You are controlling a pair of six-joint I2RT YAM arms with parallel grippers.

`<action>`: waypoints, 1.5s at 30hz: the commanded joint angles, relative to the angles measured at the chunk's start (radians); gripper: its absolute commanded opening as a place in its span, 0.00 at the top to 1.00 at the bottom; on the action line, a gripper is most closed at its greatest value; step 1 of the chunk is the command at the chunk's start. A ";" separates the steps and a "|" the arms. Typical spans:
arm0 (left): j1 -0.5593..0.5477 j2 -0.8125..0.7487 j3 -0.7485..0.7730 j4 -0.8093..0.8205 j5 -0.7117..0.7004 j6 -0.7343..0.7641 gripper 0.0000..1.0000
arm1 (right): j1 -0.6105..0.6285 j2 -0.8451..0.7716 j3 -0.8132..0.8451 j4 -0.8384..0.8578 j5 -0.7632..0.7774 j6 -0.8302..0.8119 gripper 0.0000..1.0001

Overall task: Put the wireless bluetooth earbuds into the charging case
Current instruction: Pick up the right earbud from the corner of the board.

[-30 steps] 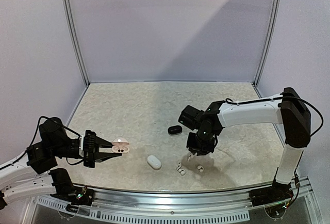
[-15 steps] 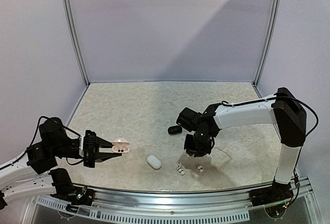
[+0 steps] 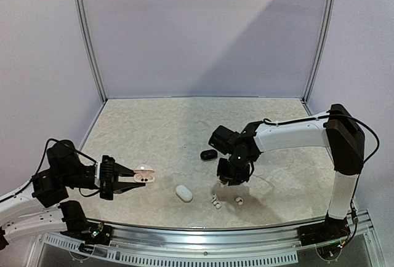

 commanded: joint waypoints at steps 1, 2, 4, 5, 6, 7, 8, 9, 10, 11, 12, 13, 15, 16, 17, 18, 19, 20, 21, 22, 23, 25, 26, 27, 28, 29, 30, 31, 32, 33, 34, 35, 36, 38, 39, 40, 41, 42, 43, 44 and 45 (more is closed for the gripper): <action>0.005 -0.004 -0.012 -0.016 0.011 0.007 1.00 | 0.013 -0.026 0.020 -0.015 0.007 0.006 0.81; 0.005 -0.004 -0.013 -0.015 0.011 0.007 1.00 | 0.018 -0.024 0.026 -0.014 0.008 0.012 0.81; 0.005 -0.004 -0.013 -0.015 0.009 0.007 1.00 | 0.027 -0.010 0.028 0.001 0.004 0.024 0.78; 0.005 -0.003 -0.012 -0.015 0.009 0.007 1.00 | 0.028 -0.004 0.019 0.016 -0.003 0.032 0.76; 0.005 -0.003 -0.012 -0.015 0.009 0.007 1.00 | 0.031 -0.001 0.010 0.033 -0.007 0.047 0.75; 0.005 -0.003 -0.013 -0.014 0.009 0.005 1.00 | 0.030 0.002 0.003 0.044 -0.008 0.059 0.74; 0.005 -0.004 -0.012 -0.015 0.009 0.005 1.00 | 0.030 0.007 0.003 0.044 -0.008 0.066 0.74; 0.005 -0.004 -0.012 -0.016 0.010 0.005 1.00 | 0.031 0.013 0.007 0.041 -0.008 0.070 0.73; 0.005 -0.004 -0.010 -0.018 0.010 0.005 1.00 | 0.031 0.023 0.015 0.035 -0.008 0.068 0.73; 0.006 -0.004 -0.011 -0.018 0.009 0.005 1.00 | 0.030 0.028 0.022 0.032 -0.006 0.064 0.73; 0.006 -0.004 -0.010 -0.017 0.008 0.006 1.00 | 0.031 0.035 0.029 0.028 -0.004 0.059 0.73; 0.006 -0.002 -0.010 -0.018 0.010 0.006 1.00 | 0.031 0.038 0.033 0.027 -0.001 0.055 0.74; 0.006 -0.003 -0.010 -0.016 0.010 0.005 1.00 | 0.028 0.047 0.042 0.021 0.005 0.049 0.75; 0.006 -0.003 -0.011 -0.016 0.009 0.006 1.00 | 0.027 0.052 0.044 0.016 0.006 0.046 0.75; 0.006 -0.003 -0.010 -0.016 0.009 0.007 1.00 | 0.028 0.060 0.046 0.010 0.006 0.044 0.76; 0.007 -0.003 -0.011 -0.017 0.009 0.007 1.00 | 0.027 0.064 0.047 0.003 0.006 0.041 0.76; 0.006 -0.005 -0.010 -0.018 0.007 0.005 1.00 | 0.027 0.067 0.047 -0.001 0.007 0.038 0.76; 0.007 -0.005 -0.010 -0.017 0.007 0.006 1.00 | 0.027 0.069 0.048 -0.004 0.007 0.035 0.76; 0.007 -0.005 -0.010 -0.018 0.007 0.005 1.00 | 0.026 0.072 0.049 -0.009 0.007 0.030 0.77; 0.007 -0.005 -0.010 -0.017 0.008 0.006 1.00 | 0.024 0.074 0.050 -0.013 0.007 0.027 0.78; 0.007 -0.003 -0.010 -0.018 0.008 0.005 1.00 | 0.022 0.077 0.054 -0.021 0.008 0.017 0.78; 0.007 -0.004 -0.010 -0.018 0.007 0.005 1.00 | 0.019 0.085 0.065 -0.050 0.044 0.003 0.79; 0.007 -0.005 -0.011 -0.019 0.007 0.005 1.00 | 0.020 0.088 0.069 -0.057 0.053 -0.010 0.80; 0.007 -0.005 -0.011 -0.018 0.006 0.005 1.00 | 0.020 0.089 0.074 -0.069 0.060 -0.019 0.80; 0.007 -0.005 -0.011 -0.018 0.007 0.005 1.00 | 0.018 0.092 0.077 -0.076 0.067 -0.031 0.81; 0.007 -0.005 -0.010 -0.017 0.007 0.005 1.00 | 0.014 0.095 0.080 -0.083 0.071 -0.048 0.82; 0.007 -0.005 -0.011 -0.017 0.007 0.005 1.00 | 0.011 0.097 0.081 -0.085 0.072 -0.057 0.82; 0.007 -0.006 -0.011 -0.017 0.007 0.006 1.00 | 0.009 0.100 0.084 -0.086 0.070 -0.071 0.84; 0.007 -0.007 -0.011 -0.018 0.007 0.007 1.00 | 0.005 0.101 0.086 -0.085 0.069 -0.083 0.86; 0.007 -0.006 -0.010 -0.017 0.007 0.007 1.00 | 0.004 0.103 0.087 -0.083 0.070 -0.104 0.88; 0.007 -0.008 -0.009 -0.018 0.007 0.007 1.00 | 0.003 0.104 0.090 -0.083 0.070 -0.124 0.90; 0.007 -0.008 -0.009 -0.019 0.007 0.007 1.00 | 0.003 0.103 0.091 -0.083 0.071 -0.140 0.91; 0.007 -0.008 -0.009 -0.021 0.007 0.007 1.00 | 0.003 0.103 0.092 -0.085 0.070 -0.173 0.92; 0.008 -0.008 -0.009 -0.021 0.007 0.008 1.00 | 0.000 0.099 0.094 -0.094 0.060 -0.232 0.95; 0.008 -0.008 -0.009 -0.022 0.007 0.008 1.00 | -0.001 0.097 0.096 -0.095 0.047 -0.266 0.96; 0.008 -0.009 -0.009 -0.023 0.007 0.008 1.00 | 0.000 0.093 0.099 -0.103 0.030 -0.337 0.97; 0.008 -0.008 -0.009 -0.022 0.007 0.008 1.00 | 0.000 0.087 0.104 -0.113 0.024 -0.401 0.97; 0.008 -0.010 -0.009 -0.022 0.007 0.008 1.00 | 0.000 0.083 0.108 -0.126 -0.018 -0.455 0.98; 0.008 -0.010 -0.009 -0.022 0.008 0.008 1.00 | 0.001 0.079 0.111 -0.144 -0.039 -0.558 0.98; 0.008 -0.011 -0.009 -0.023 0.009 0.008 1.00 | 0.002 0.073 0.114 -0.164 -0.051 -0.619 0.98; 0.008 -0.011 -0.010 -0.022 0.009 0.008 1.00 | 0.005 0.068 0.117 -0.187 -0.062 -0.703 0.98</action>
